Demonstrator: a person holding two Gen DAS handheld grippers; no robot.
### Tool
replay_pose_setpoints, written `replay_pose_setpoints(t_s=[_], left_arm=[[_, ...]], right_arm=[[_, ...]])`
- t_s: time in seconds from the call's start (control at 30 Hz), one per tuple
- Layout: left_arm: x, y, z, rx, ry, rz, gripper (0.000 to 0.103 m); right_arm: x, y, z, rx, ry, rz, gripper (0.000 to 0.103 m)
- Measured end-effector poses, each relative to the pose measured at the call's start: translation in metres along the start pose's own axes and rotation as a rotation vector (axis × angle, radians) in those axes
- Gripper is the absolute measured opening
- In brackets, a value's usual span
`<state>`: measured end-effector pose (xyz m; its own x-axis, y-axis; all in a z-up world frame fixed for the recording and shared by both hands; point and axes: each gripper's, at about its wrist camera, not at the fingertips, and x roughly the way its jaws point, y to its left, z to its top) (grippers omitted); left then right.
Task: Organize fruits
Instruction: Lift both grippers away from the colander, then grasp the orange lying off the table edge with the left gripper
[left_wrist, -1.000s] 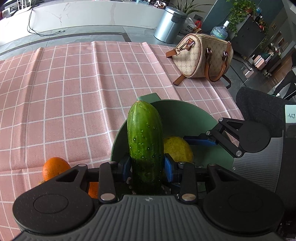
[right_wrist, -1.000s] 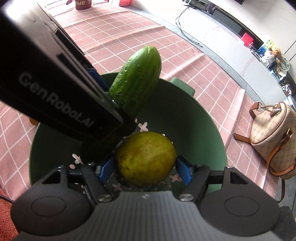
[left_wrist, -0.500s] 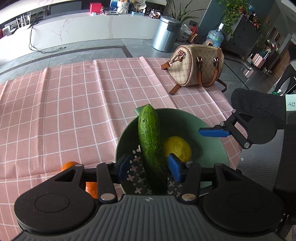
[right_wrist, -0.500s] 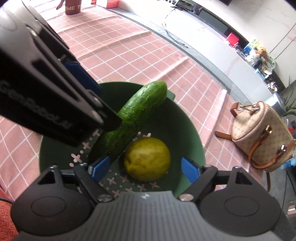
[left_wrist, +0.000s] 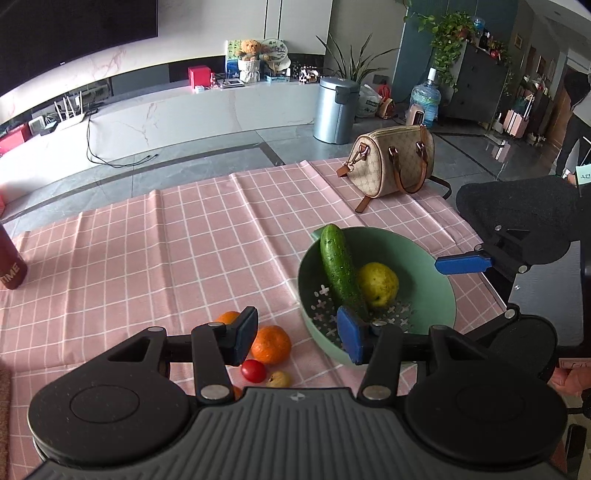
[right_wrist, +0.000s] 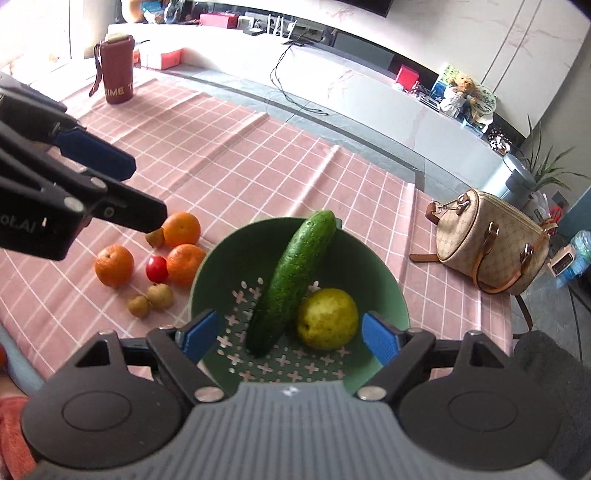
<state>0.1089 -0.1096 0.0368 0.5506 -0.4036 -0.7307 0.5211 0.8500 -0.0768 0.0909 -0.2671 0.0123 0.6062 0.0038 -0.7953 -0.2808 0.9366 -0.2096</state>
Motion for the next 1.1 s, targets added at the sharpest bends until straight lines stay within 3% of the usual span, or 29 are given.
replay_pose_setpoints(t_s=[0.17, 0.37, 0.57, 0.73, 0.8, 0.9, 1.0, 1.1], left_arm=[[-0.021, 0.024, -0.024, -0.002, -0.024, 0.026, 0.059], [-0.021, 0.053, -0.054, -0.054, -0.007, 0.030, 0.059], [-0.002, 0.063, -0.078, -0.054, 0.034, 0.012, 0.059], [0.008, 0.073, -0.089, -0.030, 0.182, -0.057, 0.059], [0.008, 0.077, -0.097, 0.001, 0.264, -0.076, 0.059], [0.011, 0.083, -0.110, 0.024, 0.425, -0.097, 0.059], [0.017, 0.086, -0.124, 0.038, 0.589, -0.084, 0.059], [0.024, 0.088, -0.138, 0.029, 0.681, -0.058, 0.059]], right_arm=[[-0.019, 0.031, -0.010, 0.139, -0.079, 0.054, 0.081], [-0.018, 0.071, -0.026, 0.287, -0.133, 0.108, 0.080], [-0.004, 0.093, -0.038, 0.362, -0.134, 0.106, 0.064], [0.007, 0.093, -0.039, 0.389, -0.082, 0.166, 0.059], [0.009, 0.098, -0.041, 0.371, -0.066, 0.204, 0.057], [0.017, 0.104, -0.045, 0.352, -0.040, 0.187, 0.058], [0.021, 0.105, -0.045, 0.358, -0.037, 0.184, 0.059], [0.022, 0.104, -0.045, 0.367, -0.044, 0.183, 0.059]])
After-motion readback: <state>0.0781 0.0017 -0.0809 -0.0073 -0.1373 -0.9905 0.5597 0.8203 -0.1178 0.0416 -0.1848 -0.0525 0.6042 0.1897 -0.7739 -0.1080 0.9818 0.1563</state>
